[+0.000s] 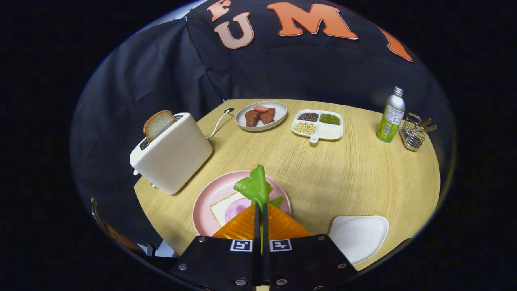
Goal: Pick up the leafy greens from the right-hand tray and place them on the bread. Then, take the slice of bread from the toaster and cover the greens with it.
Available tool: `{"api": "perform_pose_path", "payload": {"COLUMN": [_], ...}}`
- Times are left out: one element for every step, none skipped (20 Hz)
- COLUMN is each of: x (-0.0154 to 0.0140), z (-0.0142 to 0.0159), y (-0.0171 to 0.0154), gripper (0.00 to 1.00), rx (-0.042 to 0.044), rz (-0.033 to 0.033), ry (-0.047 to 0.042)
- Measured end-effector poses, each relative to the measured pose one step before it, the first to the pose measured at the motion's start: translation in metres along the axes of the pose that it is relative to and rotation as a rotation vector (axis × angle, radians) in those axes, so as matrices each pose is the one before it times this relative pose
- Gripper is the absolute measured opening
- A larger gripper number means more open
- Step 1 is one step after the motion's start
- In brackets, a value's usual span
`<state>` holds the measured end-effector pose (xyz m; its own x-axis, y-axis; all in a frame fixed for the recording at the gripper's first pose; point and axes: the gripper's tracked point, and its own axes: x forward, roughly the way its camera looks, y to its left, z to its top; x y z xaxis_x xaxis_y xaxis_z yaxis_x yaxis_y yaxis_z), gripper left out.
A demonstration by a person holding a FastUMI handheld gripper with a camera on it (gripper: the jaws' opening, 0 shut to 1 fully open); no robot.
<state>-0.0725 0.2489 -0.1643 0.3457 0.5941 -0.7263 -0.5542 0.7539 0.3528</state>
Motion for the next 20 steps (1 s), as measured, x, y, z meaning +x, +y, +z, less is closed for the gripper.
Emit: {"api": "perform_pose_path", "payload": {"x": [0.00338,-0.00363,0.00438,0.00328,0.0054,0.00491,0.00438,0.00411,0.00321,0.00326,0.00458,0.00407,0.00399,0.00229,0.00184,0.00046,0.00089,0.00134,0.0003,-0.00045], "z": [0.00064,-0.00024,0.00033,-0.00091,-0.00086,-0.00233,-0.001,-0.00277,-0.00174,-0.00181,-0.00334,-0.00534,-0.00181,-0.00185,0.00036,-0.0003,0.00109,0.00001,0.0007,0.00005], "y": [0.00484,0.00417,0.00338,0.0029,0.00097,0.0014,0.00402,0.00576,0.00471,0.00213,0.00033,0.00359,0.00564,0.00196,-0.00133,0.00165,-0.00098,-0.00029,0.00064,0.0006], "gripper": [0.01,0.01,0.01,0.01,0.01,0.02,0.02,0.02,0.02,0.02,0.02,0.02,0.02,0.03,0.03,0.03,0.03,0.03,0.04,0.04], "rx": [-0.01028,-0.00984,-0.01054,-0.00708,-0.00817,-0.0178,-0.01502,-0.01807,-0.02279,-0.03891,-0.0328,-0.0202,-0.00616,-0.00829,-0.01222,-0.00733,-0.00142,0.00275,0.00981,0.00984], "rz": [0.00756,0.00454,0.00418,0.00188,-0.00628,-0.00699,0.00171,0.00445,0.00267,-0.00576,-0.01231,-0.00083,0.00962,-0.00408,-0.00967,-0.00364,-0.00841,-0.00135,0.00355,0.00227], "ry": [0.00565,0.00395,0.0035,0.00621,0.0074,0.00769,0.00662,0.00735,0.00576,0.00789,0.01291,0.0174,0.01101,0.00753,0.00343,0.00085,-0.00171,0.00063,0.00261,0.00388]}}
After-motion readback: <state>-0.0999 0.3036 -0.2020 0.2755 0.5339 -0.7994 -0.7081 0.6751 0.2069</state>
